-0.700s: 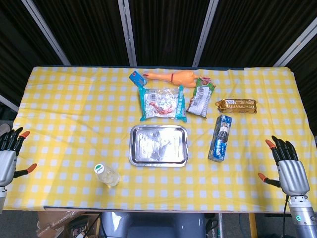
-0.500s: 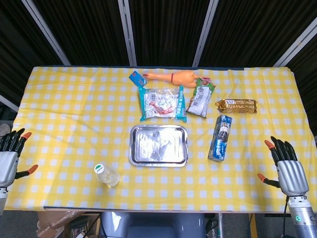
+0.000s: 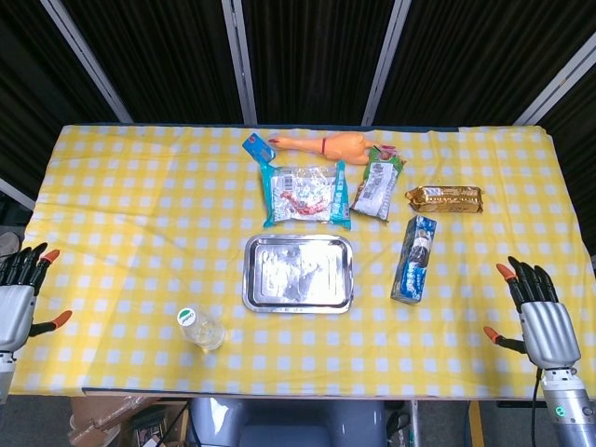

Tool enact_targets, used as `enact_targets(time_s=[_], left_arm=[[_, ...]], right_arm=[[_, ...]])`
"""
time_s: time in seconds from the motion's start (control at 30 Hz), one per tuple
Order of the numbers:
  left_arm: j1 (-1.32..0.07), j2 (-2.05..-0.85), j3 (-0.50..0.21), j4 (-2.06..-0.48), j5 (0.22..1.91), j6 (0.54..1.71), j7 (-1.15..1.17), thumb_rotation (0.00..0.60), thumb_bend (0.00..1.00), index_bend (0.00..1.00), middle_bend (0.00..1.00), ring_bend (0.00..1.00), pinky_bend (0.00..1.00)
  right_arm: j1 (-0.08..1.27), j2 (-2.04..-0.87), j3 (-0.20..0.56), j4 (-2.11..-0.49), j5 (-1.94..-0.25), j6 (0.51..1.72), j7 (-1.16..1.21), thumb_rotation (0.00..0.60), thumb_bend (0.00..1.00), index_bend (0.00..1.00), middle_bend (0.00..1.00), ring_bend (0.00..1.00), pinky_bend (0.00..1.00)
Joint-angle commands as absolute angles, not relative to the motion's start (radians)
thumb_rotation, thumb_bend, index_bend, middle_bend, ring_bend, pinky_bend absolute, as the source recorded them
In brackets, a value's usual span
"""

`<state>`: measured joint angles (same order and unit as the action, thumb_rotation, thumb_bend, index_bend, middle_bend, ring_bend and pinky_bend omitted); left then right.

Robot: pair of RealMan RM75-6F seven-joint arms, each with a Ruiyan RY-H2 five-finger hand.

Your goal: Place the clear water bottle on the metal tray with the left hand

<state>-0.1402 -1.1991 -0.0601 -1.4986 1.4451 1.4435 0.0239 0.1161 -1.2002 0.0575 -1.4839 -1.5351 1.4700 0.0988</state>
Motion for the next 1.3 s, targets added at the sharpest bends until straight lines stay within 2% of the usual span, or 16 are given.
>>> enact_targets(time_s=[0.03,0.23,0.5,0.73,1.03,1.3], left_arm=[[-0.138,-1.2,-0.058,-1.504,1.453,1.451,0.021,0.6,0.09,0.1,0.02,0.0,0.05],[-0.15,-1.182,-0.039,-1.552,1.472,1.403,-0.082,0.6,0.07,0.09,0.03,0.0,0.05],[-0.253,-1.077,0.051,-1.682,1.628,1.212,-0.683,0.6,0.06,0.08,0.04,0.0,0.05],[-0.35,-1.108,0.096,-1.678,1.702,1.091,-0.901,0.6,0.04,0.08,0.04,0.0,0.05],[-0.42,-1.202,0.082,-1.688,1.675,1.003,-0.855,0.6,0.04,0.07,0.04,0.0,0.05],[-0.437,-1.256,0.066,-1.712,1.628,0.99,-0.757,0.6,0.04,0.08,0.05,0.0,0.05]], right_arm=[[0.116,-1.2,0.055,-1.484,-1.541,1.473,0.099,0.6,0.05,0.11,0.0,0.03,0.0],[0.118,-1.198,0.052,-1.483,-1.531,1.456,0.103,0.6,0.05,0.11,0.0,0.03,0.0],[0.12,-1.197,0.05,-1.49,-1.529,1.448,0.094,0.6,0.05,0.11,0.0,0.03,0.0],[0.124,-1.199,0.047,-1.492,-1.527,1.434,0.089,0.6,0.05,0.11,0.0,0.03,0.0],[0.125,-1.191,0.045,-1.503,-1.526,1.429,0.092,0.6,0.05,0.11,0.0,0.03,0.0],[0.124,-1.183,0.043,-1.51,-1.532,1.431,0.103,0.6,0.05,0.11,0.0,0.03,0.0]])
